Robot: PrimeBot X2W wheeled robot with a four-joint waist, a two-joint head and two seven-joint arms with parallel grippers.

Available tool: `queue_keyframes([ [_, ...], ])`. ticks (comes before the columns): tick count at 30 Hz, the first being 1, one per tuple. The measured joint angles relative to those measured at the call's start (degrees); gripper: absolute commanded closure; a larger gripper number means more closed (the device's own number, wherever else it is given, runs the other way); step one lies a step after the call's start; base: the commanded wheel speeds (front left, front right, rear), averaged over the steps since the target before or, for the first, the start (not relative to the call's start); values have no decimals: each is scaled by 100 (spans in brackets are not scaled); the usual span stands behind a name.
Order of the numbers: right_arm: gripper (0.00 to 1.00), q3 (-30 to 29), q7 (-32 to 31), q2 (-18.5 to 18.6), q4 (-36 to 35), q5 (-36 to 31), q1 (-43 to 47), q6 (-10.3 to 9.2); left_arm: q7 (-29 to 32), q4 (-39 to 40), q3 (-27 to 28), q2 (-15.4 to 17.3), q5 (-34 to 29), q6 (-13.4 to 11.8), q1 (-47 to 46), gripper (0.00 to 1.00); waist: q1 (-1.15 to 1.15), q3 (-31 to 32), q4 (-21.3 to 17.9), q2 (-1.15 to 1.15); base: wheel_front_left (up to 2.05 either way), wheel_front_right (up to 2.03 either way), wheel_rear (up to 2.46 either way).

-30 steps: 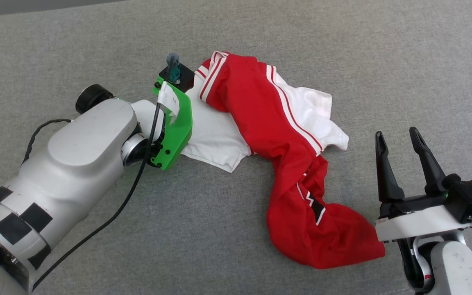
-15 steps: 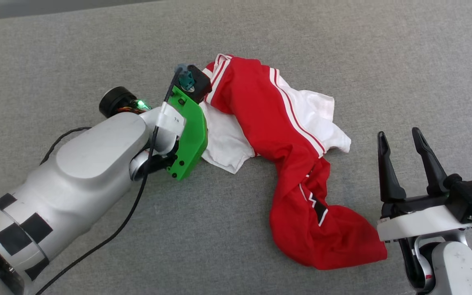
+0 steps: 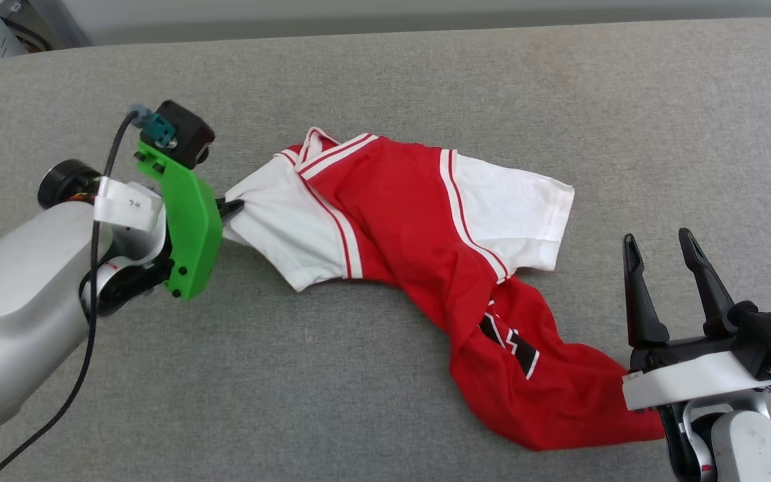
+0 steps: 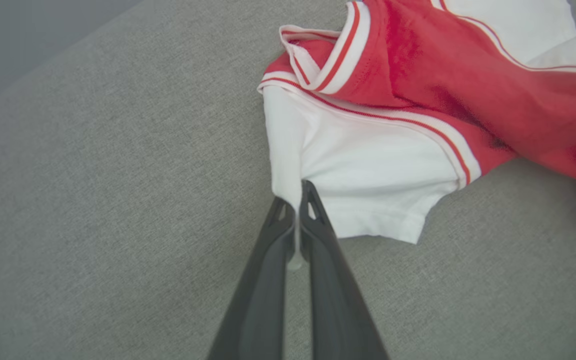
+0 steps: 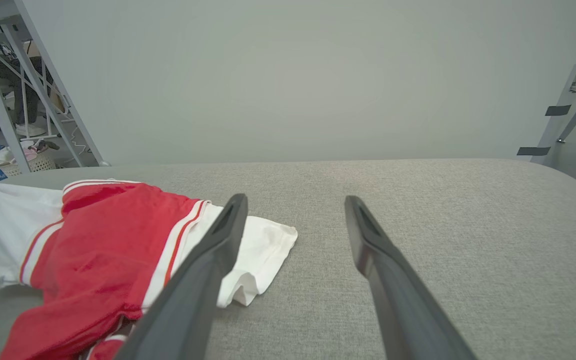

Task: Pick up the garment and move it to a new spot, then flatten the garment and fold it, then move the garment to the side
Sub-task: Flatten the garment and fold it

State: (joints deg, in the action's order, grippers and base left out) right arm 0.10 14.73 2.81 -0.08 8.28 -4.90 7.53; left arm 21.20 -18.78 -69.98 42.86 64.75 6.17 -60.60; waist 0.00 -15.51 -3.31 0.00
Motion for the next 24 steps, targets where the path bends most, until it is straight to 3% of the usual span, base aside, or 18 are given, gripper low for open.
queue_keyframes([
  [9, 0, -15, 0, 0, 5, -8, 13, 0, -81, -293, 59, 672, 536, -332, 787, 100, 0, 65, 103, 0, 0, 0, 0],
  [14, 0, -37, 0, 0, 8, -12, 14, 0, -170, -767, 108, 672, 915, -348, 1206, 100, 0, 13, 68, 0, 0, 0, 0],
  [18, 0, -55, 0, -1, 10, -57, 14, 0, -414, -1189, 142, 485, 993, -348, 1401, 100, 0, 5, 50, 0, 0, 0, 0],
  [19, 0, -74, 0, 0, 9, -64, 14, 0, -555, -1279, 167, 421, 992, -347, 1412, 94, 0, 16, 49, 0, 0, 0, 0],
  [21, 0, -123, 0, 0, 4, -86, 14, 0, -868, -1416, 209, 302, 957, -348, 1427, 0, 0, 48, 52, 0, 0, 0, 0],
  [24, 0, -234, 0, -1, -30, -93, 13, 0, -1579, -1546, 291, 114, 770, -419, 1451, 0, 0, 132, 70, 0, 0, 0, 0],
])
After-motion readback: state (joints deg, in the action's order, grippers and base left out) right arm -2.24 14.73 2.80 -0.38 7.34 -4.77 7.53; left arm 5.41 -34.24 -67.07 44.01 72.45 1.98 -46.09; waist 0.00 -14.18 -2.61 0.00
